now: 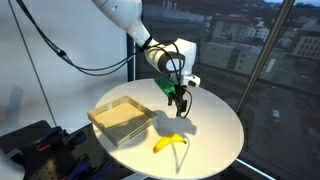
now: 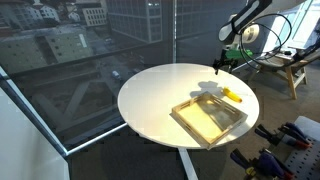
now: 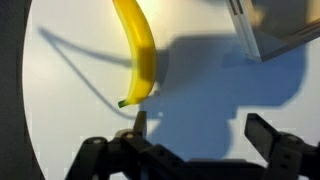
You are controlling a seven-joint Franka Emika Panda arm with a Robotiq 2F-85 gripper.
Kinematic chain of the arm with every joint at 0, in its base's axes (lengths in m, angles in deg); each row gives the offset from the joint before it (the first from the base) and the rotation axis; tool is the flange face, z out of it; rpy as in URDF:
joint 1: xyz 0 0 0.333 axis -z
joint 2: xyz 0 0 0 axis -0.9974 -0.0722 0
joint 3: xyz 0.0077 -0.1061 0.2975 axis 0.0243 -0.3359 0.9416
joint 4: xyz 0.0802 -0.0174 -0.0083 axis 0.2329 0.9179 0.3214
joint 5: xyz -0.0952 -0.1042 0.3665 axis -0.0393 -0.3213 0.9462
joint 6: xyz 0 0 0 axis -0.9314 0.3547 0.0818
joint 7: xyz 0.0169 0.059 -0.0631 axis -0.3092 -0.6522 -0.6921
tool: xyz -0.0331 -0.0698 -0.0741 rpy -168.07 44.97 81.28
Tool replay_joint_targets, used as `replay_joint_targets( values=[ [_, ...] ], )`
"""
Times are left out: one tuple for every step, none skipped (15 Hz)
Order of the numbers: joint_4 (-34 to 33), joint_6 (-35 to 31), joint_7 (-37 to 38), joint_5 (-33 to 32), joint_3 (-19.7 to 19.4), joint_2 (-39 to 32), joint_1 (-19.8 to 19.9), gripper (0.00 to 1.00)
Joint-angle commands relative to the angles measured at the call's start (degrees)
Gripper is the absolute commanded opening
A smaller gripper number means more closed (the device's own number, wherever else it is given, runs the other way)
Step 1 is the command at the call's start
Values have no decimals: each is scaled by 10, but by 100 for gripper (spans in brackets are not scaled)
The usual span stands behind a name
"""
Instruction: Put the banana on the table
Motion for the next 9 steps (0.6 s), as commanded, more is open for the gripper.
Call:
replay_joint_targets(
  values=[
    [40, 15, -28, -4, 8, 46, 2, 100],
    [46, 17, -33, -3, 10, 52, 2, 100],
    [52, 20, -39, -4, 11, 59, 1, 100],
    [59, 22, -43, -6, 11, 65, 0, 100],
    [65, 24, -48, -8, 10, 72, -1, 100],
    [73, 24, -49, -11, 9, 79, -3, 100],
    [79, 23, -51, -16, 8, 84, -5, 100],
    [86, 22, -52, -19, 7, 91, -7, 100],
    [92, 21, -52, -24, 6, 97, -10, 100]
  ],
)
